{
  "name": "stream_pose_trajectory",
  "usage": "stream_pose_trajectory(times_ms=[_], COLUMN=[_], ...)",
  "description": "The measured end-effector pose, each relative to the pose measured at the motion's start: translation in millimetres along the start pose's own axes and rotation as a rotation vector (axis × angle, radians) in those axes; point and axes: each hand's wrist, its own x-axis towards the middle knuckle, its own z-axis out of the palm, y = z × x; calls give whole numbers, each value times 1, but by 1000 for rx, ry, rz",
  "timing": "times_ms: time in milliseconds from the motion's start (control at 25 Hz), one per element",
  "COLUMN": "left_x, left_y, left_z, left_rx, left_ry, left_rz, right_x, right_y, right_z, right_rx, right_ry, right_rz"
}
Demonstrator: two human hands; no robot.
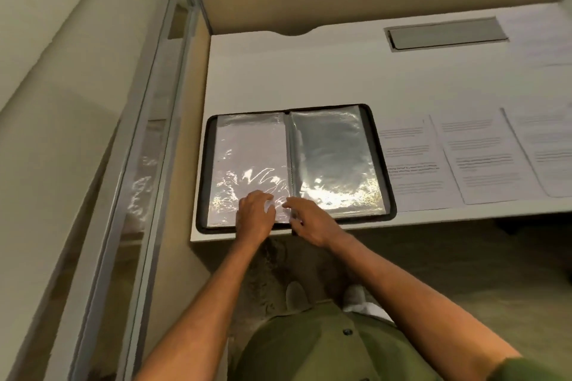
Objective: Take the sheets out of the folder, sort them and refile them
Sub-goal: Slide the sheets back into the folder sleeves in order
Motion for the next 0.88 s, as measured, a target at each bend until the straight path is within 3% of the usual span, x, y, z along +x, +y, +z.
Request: stream_pose_trajectory(times_ms=[240,600,880], left_x=[39,53,54], left_y=[79,276,403], left_z=[32,135,201], left_rx=[11,-2,9], left_ry=[-107,-185,-228], left_rz=[200,392,456], right_x=[-51,-130,-173], right_y=[60,194,288], right_z=[-78,-216,-323], right_rx=[125,5,-62], right_ry=[376,562,672], right_rz=[235,382,377])
